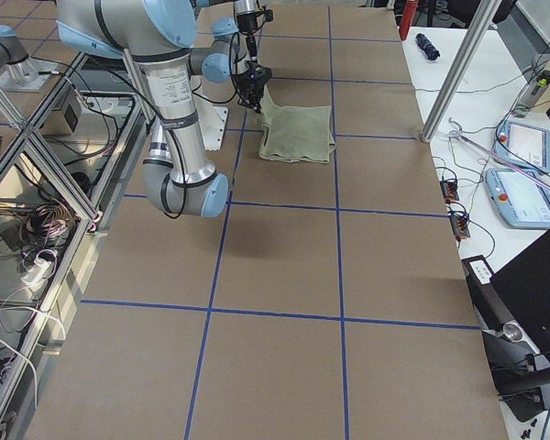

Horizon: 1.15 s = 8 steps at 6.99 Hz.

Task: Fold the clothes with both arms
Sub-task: 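Lift the near edge with both grippers and fold it toward the far edge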

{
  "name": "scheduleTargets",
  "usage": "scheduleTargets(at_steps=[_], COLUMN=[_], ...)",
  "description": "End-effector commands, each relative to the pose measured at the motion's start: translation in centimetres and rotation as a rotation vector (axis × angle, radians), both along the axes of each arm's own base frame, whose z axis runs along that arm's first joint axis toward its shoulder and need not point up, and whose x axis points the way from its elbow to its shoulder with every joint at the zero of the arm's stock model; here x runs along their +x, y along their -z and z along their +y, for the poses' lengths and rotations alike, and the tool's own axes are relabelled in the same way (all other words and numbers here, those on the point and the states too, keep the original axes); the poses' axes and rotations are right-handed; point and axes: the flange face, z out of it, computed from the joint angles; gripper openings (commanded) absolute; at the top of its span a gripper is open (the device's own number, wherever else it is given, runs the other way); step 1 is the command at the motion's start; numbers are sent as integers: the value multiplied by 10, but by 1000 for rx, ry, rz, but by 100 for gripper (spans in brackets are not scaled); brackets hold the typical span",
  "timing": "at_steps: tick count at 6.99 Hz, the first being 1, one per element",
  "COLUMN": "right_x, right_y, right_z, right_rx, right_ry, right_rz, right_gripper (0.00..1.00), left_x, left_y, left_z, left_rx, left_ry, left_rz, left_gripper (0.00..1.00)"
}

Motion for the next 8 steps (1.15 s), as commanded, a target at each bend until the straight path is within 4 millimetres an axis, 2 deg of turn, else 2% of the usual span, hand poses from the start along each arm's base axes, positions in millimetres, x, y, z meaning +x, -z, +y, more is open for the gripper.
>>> scheduleTargets(at_steps=[1, 2, 3, 4, 5, 6, 8], right_x=[-44, -56, -59, -67, -89, -102, -99], right_y=[-28, -42, -53, -56, -46, -42, -47], right_z=[-50, -77, -97, -110, -128, -139, -161], right_rx=[41, 65, 71, 86, 80, 77, 57], right_ry=[-26, -38, -54, -50, -62, -67, -75], right_rz=[22, 24, 39, 56, 71, 85, 102], right_gripper=[0, 0, 0, 0, 0, 0, 0], left_x=[41, 50, 60, 77, 79, 83, 98], left_y=[-33, -59, -73, -81, -86, -92, -87], left_z=[-91, -131, -159, -176, -189, -194, -203], left_rx=[101, 122, 118, 125, 126, 121, 118], left_ry=[84, 123, 154, 152, 160, 161, 161], left_rz=[-130, -176, -189, -226, -248, -263, -271], left_gripper=[0, 0, 0, 0, 0, 0, 0])
